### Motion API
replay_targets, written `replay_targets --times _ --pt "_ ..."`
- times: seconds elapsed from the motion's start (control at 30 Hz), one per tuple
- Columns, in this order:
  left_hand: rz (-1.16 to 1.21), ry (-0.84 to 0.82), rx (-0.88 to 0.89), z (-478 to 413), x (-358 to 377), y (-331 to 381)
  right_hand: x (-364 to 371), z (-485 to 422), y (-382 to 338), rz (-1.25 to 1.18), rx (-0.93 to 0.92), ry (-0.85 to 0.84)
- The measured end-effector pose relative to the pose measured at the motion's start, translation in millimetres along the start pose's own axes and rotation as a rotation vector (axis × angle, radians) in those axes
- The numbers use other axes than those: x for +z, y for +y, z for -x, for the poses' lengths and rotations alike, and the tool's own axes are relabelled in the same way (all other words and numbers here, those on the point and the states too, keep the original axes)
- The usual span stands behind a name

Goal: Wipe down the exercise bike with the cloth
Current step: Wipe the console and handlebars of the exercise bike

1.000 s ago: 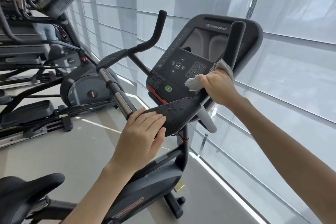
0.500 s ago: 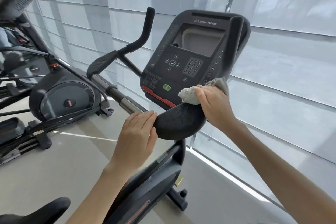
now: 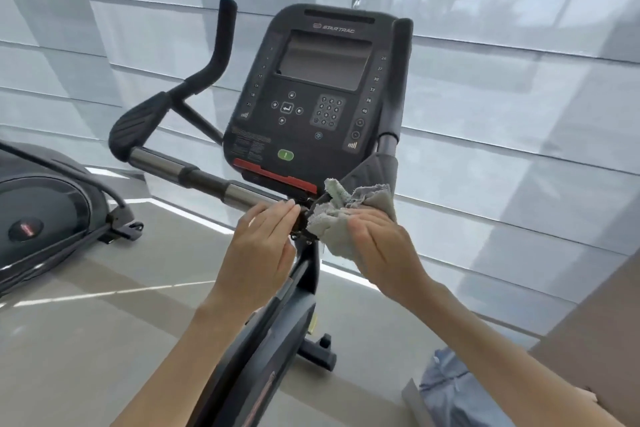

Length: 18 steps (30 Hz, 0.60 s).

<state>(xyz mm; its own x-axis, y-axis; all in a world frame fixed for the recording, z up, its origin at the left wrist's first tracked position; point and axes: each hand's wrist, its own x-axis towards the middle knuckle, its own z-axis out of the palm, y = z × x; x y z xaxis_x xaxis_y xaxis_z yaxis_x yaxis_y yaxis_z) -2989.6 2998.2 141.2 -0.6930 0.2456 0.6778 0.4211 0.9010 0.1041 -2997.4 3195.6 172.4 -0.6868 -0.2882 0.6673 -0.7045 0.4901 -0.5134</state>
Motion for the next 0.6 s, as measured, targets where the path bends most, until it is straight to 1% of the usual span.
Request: replay_targets --times 0.03,0.07,0.1,0.13,0.17,0.2,0.23,0.27,0.33,0.4,0.43,0.5,0.57,0.6 --pt "0.002 0.007 0.008 0.8 0.0 -2.3 -5.2 -5.1 -4.9 -0.127 0.145 0.015" --pt "0.004 0.012 0.015 1.3 0.1 -4.7 -12.3 -14.6 -6.6 -0.228 0.265 0.094" --pt "0.008 0.017 0.020 1.6 0.5 -6.8 -21.2 -26.8 -6.2 -0.279 0.319 0.205" --pt "0.013 0.020 0.024 1.7 0.9 -8.7 -31.4 -41.4 -3.1 -0.285 0.328 0.309" --pt "0.019 0.022 0.025 1.4 1.4 -10.3 -41.6 -57.8 1.3 -0.270 0.324 0.375" --pt "0.025 0.024 0.024 1.0 1.8 -11.4 -50.3 -74.7 6.6 -0.248 0.323 0.403" --pt "0.030 0.027 0.021 -0.1 2.3 -12.2 -56.1 -90.1 13.0 -0.224 0.330 0.389" --pt "0.034 0.031 0.017 -0.9 2.8 -12.2 -57.4 -102.8 21.2 -0.195 0.342 0.328" --pt "0.043 0.035 0.007 -2.1 4.0 -11.0 -49.2 -117.8 40.9 -0.082 0.371 0.099" --pt "0.052 0.037 -0.003 -2.4 5.4 -10.3 -36.3 -118.3 58.9 0.162 0.334 -0.166" --pt "0.054 0.036 -0.005 -2.3 6.1 -10.7 -32.3 -116.0 64.8 0.267 0.285 -0.254" --pt "0.051 0.035 -0.004 -2.1 7.4 -12.4 -30.4 -111.2 66.4 0.333 0.200 -0.320" --pt "0.046 0.034 0.003 -1.5 8.5 -13.9 -29.9 -105.5 62.7 0.387 0.170 -0.330" --pt "0.045 0.032 0.003 -1.2 8.7 -14.1 -28.8 -103.6 60.3 0.455 0.168 -0.346"
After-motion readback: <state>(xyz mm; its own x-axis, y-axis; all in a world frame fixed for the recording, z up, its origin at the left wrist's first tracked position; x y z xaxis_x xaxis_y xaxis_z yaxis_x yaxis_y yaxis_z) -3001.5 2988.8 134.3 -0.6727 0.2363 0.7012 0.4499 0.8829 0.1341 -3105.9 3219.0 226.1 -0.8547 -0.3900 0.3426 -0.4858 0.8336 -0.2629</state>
